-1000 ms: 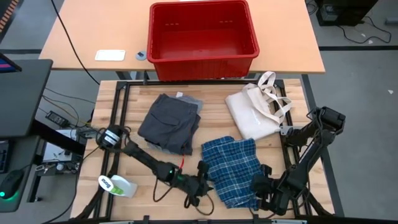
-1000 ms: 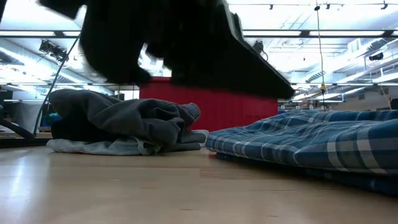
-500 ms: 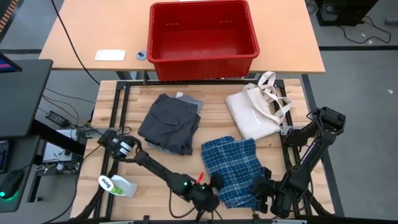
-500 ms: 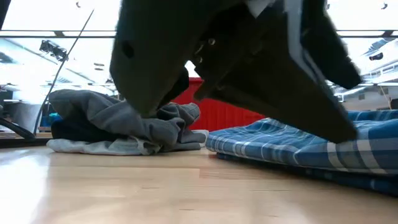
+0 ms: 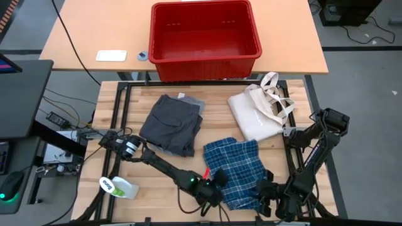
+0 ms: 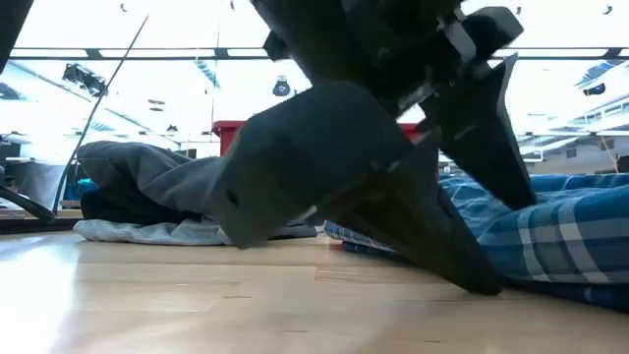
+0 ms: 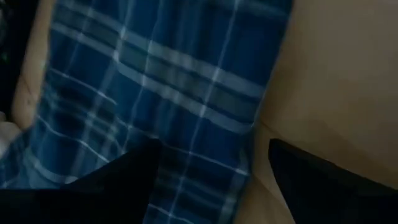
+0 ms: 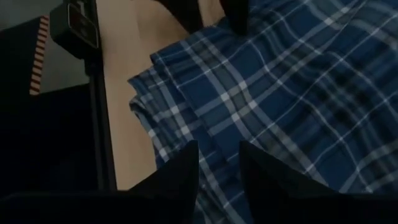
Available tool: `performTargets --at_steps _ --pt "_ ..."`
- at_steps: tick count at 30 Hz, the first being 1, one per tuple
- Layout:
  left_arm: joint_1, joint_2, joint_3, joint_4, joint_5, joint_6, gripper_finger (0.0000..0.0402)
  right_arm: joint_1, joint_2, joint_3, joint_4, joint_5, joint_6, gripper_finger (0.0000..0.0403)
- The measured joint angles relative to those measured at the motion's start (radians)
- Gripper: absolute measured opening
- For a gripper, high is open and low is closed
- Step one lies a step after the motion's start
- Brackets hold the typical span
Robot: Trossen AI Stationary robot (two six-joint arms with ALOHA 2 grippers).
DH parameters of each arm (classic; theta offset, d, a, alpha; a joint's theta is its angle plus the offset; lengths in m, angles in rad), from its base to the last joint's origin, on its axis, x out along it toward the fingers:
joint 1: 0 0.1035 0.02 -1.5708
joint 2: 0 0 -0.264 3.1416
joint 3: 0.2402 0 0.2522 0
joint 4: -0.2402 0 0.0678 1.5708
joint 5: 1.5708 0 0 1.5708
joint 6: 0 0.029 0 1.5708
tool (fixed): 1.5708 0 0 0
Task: Fold Laundry from Bin
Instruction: Remove the blue short from the laundry organizer
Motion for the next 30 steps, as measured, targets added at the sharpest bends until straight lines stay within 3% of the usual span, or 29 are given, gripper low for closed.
performTargets --at_steps 4,8,23,26,30 --pt "0.0 -0.003 0.001 0.046 0.063 -0.002 0.0311 0.0 0.0 0.0 0.003 0.03 -0.009 0.0123" --pt "-0.003 -0.002 0.0 0.071 0.016 0.002 0.0311 0.0 0.0 0.0 0.008 0.037 -0.016 0.0123" --pt "0.059 0.05 0.004 0.108 0.085 0.009 0.0304 0.0 0.005 0.001 0.056 0.043 -0.043 0.0123" --pt "0.069 0.052 0.003 0.113 0.119 -0.021 0.0268 0.0 0.005 0.001 0.065 0.047 -0.049 0.0123" --pt "0.073 0.055 0.002 0.102 0.154 -0.074 0.0157 0.0 0.006 0.026 0.076 0.049 -0.069 0.0122"
